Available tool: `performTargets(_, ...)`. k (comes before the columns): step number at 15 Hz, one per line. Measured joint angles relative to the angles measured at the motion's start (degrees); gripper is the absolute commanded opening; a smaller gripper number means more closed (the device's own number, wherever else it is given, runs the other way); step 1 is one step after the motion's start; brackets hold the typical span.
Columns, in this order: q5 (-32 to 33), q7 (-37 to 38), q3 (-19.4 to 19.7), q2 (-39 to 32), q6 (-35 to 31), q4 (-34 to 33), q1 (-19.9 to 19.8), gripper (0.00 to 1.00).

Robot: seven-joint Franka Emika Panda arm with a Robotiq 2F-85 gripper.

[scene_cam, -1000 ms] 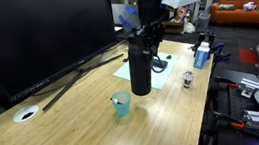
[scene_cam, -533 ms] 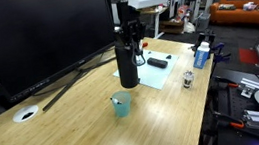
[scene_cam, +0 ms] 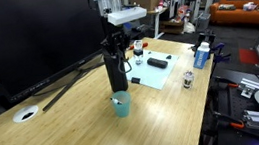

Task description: Move the black flask backwards

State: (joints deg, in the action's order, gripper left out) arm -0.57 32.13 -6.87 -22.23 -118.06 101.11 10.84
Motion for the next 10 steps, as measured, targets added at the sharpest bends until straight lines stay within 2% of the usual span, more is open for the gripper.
performTargets(5,2.7,0.0,1.8,-4.9,0.5,-6.1,2.3,0.08)
performTargets(10,3.2,0.0,3.1,-7.0,1.4,-8.7,3.2,0.08)
